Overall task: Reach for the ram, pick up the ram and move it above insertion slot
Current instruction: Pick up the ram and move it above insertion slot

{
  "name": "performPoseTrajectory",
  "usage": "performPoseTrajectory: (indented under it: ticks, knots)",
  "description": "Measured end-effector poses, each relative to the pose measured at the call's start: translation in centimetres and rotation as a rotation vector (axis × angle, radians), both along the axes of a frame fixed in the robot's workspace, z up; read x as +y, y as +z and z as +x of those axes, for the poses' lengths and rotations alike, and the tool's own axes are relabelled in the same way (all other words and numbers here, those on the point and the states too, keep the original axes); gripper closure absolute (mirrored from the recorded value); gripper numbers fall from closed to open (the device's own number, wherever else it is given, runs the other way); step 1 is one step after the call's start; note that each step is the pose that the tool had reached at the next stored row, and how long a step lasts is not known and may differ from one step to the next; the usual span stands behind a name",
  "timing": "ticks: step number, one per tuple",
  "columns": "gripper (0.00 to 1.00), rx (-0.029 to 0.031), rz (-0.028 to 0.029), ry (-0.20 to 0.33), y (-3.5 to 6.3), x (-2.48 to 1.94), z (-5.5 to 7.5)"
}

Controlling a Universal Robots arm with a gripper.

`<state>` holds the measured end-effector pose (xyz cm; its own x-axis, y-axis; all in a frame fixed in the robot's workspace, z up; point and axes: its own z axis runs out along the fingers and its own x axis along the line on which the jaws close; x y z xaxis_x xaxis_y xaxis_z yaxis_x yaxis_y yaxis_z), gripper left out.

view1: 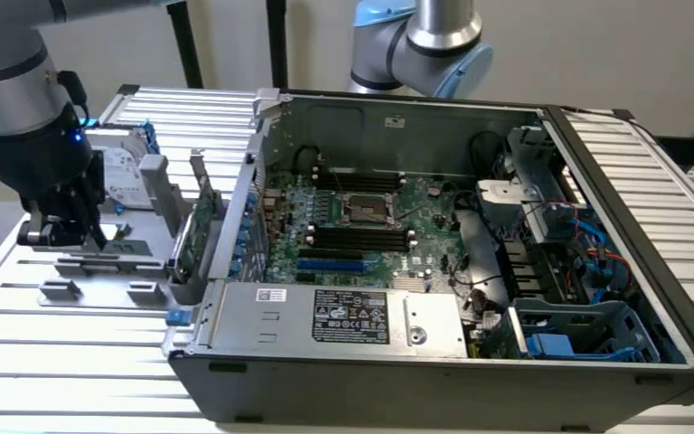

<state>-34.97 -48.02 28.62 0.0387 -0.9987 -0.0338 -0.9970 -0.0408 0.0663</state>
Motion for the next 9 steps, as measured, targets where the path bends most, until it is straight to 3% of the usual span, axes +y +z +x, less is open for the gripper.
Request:
performPoseTrajectory:
  ticks: [9]
  knots:
    - [0.87,0.0039,0.0008,0.0,4.08,0.0,3.8]
